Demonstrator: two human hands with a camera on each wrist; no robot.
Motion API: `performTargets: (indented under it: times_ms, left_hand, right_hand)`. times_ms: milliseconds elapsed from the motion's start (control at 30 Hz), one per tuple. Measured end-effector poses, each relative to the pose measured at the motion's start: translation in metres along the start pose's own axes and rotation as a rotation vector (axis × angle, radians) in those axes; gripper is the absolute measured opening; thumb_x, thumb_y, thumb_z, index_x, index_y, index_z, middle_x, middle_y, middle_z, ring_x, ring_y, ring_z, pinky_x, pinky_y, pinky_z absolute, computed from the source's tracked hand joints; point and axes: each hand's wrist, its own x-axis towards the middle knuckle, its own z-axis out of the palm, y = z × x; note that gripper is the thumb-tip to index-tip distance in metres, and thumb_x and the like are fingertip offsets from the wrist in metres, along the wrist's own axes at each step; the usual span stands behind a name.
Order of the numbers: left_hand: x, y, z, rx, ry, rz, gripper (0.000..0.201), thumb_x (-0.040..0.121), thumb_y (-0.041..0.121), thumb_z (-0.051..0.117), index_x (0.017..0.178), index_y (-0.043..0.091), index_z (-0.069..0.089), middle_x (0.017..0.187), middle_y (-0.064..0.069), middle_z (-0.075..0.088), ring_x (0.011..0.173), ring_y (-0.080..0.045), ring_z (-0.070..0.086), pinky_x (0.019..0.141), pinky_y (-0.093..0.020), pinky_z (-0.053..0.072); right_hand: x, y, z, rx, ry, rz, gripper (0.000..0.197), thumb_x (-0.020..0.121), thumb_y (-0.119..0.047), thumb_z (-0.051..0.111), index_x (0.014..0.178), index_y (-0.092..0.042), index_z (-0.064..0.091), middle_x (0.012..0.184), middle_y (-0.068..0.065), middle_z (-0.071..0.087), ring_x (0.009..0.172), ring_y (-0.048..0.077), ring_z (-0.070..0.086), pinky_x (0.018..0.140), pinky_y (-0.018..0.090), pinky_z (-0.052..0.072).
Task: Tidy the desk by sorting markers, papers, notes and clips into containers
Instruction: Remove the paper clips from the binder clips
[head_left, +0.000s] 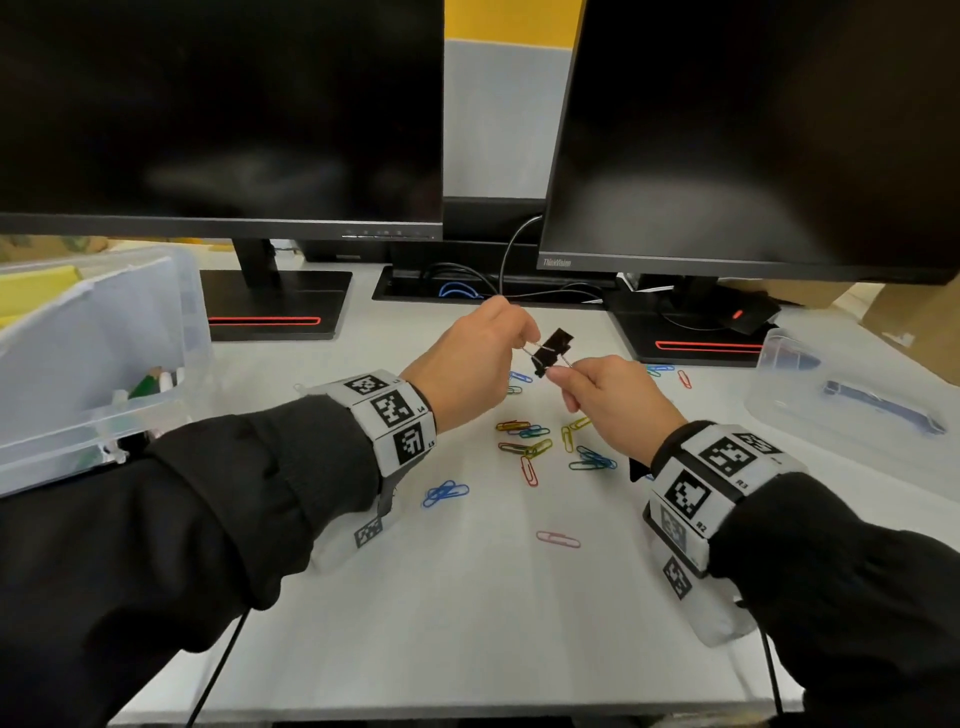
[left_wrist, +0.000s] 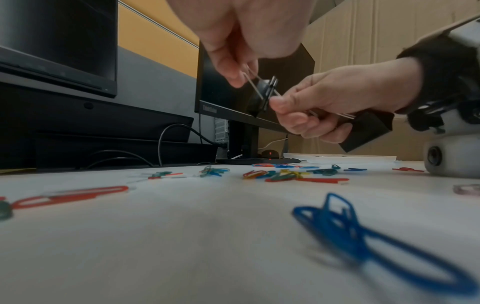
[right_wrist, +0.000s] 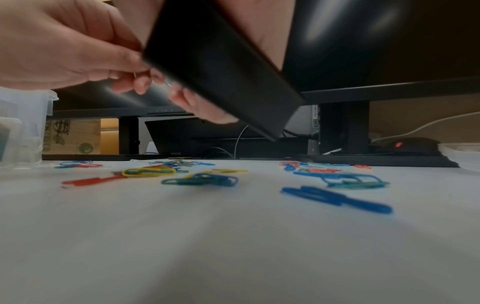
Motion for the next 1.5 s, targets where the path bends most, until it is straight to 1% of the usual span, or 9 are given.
performTargets:
  times_ms: [233,333,467,600,800,1000,1133,1233,1500]
  left_hand:
    - [-0.011,0.012,0.003,0.001,-0.16,0.277,0.03,0.089,0.003,0.05,0.115,0.012,0.061,0.1,0.001,0.063,0.092,-0.012,0.058,0.085,-0.017,0.045]
    - [-0.008,0.01,0.005,-0.085,-0.009,0.228,0.023,0.094,0.007,0.045,0.114,0.009,0.055,0.105,-0.005,0.062,0.092,-0.016,0.058,0.081,-0.024,0.049]
    - [-0.006,0.008,0.006,-0.076,0.041,0.197,0.031,0.092,0.01,0.052,0.123,0.011,0.048,0.12,-0.005,0.044,0.092,-0.009,0.047,0.077,-0.009,0.041]
    - [-0.005,0.007,0.007,-0.067,-0.036,0.05,0.036,0.094,0.019,0.049,0.13,0.014,0.044,0.128,-0.004,0.048,0.105,-0.014,0.053,0.085,-0.018,0.041]
    - [-0.005,0.005,0.008,0.001,-0.015,0.03,0.026,0.09,0.023,0.054,0.114,0.011,0.055,0.099,-0.004,0.061,0.079,-0.011,0.046,0.071,-0.02,0.039]
    - [-0.007,0.007,0.007,-0.027,-0.009,0.002,0.024,0.085,0.03,0.06,0.095,0.009,0.056,0.065,0.008,0.046,0.066,-0.014,0.048,0.054,-0.019,0.038]
    - [-0.008,0.006,0.004,-0.037,-0.02,0.045,0.021,0.087,0.022,0.056,0.101,0.006,0.059,0.077,0.001,0.056,0.073,-0.018,0.054,0.065,-0.024,0.043]
    - [-0.017,0.009,0.003,-0.007,-0.207,0.143,0.021,0.089,0.015,0.052,0.108,0.01,0.058,0.087,-0.002,0.062,0.077,-0.017,0.055,0.072,-0.027,0.047]
    - [-0.02,0.006,0.002,0.022,-0.132,-0.007,0.02,0.086,0.022,0.053,0.1,0.007,0.055,0.074,-0.003,0.054,0.067,-0.02,0.053,0.058,-0.026,0.044]
  right_hand:
    - [0.001,0.005,0.001,-0.127,-0.038,0.016,0.028,0.099,-0.018,0.035,0.088,-0.01,0.059,0.075,0.002,0.059,0.075,0.022,0.054,0.063,0.024,0.041]
    - [-0.004,-0.001,0.0,0.044,-0.021,0.006,0.028,0.099,-0.026,0.034,0.086,-0.016,0.057,0.064,-0.006,0.045,0.055,0.01,0.04,0.049,0.02,0.027]
    - [-0.009,-0.005,-0.001,0.097,-0.039,-0.041,0.029,0.099,-0.029,0.034,0.091,-0.017,0.059,0.062,-0.009,0.042,0.051,0.005,0.036,0.039,0.012,0.031]
    - [-0.012,-0.006,-0.003,0.084,-0.064,-0.059,0.032,0.098,-0.029,0.036,0.098,-0.011,0.063,0.066,-0.008,0.044,0.059,0.005,0.04,0.052,0.016,0.029]
    - [-0.017,-0.005,-0.002,-0.064,-0.127,-0.15,0.019,0.092,-0.032,0.048,0.091,-0.015,0.055,0.07,-0.004,0.049,0.064,0.009,0.044,0.057,0.023,0.033]
    - [-0.02,-0.006,-0.003,-0.036,-0.176,-0.224,0.023,0.084,-0.031,0.061,0.094,-0.012,0.056,0.057,-0.005,0.038,0.054,0.011,0.036,0.056,0.025,0.031]
    - [-0.017,-0.005,-0.003,-0.089,-0.082,-0.212,0.024,0.094,-0.029,0.043,0.091,-0.014,0.061,0.067,0.002,0.056,0.064,0.016,0.051,0.06,0.029,0.042]
    - [-0.014,-0.003,-0.008,0.008,0.017,-0.137,0.032,0.098,-0.018,0.032,0.088,-0.012,0.061,0.066,-0.007,0.046,0.062,0.006,0.043,0.053,0.019,0.031]
    - [-0.023,-0.004,-0.004,0.031,-0.13,-0.139,0.033,0.079,-0.049,0.061,0.087,-0.018,0.069,0.054,-0.005,0.039,0.049,0.006,0.036,0.051,0.019,0.028]
